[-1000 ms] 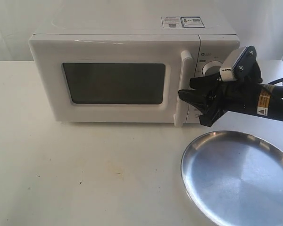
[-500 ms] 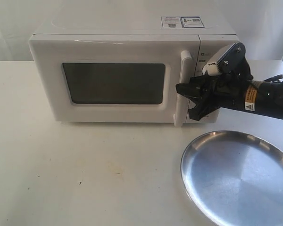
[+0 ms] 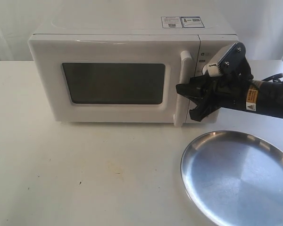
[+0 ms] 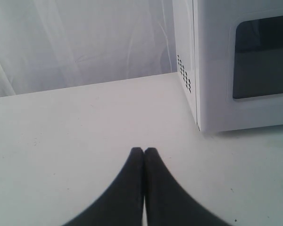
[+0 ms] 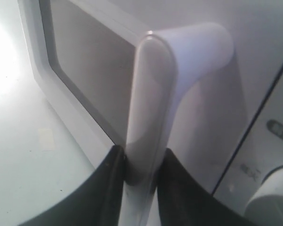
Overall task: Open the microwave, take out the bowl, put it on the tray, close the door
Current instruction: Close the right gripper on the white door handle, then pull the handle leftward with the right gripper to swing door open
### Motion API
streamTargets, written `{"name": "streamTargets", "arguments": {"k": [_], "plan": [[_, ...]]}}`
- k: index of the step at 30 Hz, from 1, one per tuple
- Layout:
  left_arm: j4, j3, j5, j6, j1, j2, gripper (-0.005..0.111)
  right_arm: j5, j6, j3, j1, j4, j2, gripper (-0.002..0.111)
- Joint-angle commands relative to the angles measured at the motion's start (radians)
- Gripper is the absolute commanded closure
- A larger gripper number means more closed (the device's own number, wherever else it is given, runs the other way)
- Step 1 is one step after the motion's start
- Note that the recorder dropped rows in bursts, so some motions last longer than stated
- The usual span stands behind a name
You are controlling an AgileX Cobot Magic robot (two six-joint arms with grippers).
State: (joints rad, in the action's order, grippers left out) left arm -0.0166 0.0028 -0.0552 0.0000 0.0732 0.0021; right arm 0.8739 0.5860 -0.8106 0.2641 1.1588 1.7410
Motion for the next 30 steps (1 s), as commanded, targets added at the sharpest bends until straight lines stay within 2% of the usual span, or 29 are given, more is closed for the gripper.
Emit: {"name": "streamTargets", "arguments": {"k": [1,9,30], "plan": [[0.01,-0.003,-0.004,0.0,-0.004,-0.002,0.107,0.206,0.004,0.005,0.014,0.207,-0.004,0.108],[0.01,-0.003,-0.004,0.0,-0.004,-0.002,0.107,0.347,0.003,0.005,0.014,0.287,-0.004,0.108],[0.01,-0.003,-0.004,0.0,-0.004,-0.002,0.107,0.347,0.02,0.005,0.014,0.45,-0.007,0.108]]}}
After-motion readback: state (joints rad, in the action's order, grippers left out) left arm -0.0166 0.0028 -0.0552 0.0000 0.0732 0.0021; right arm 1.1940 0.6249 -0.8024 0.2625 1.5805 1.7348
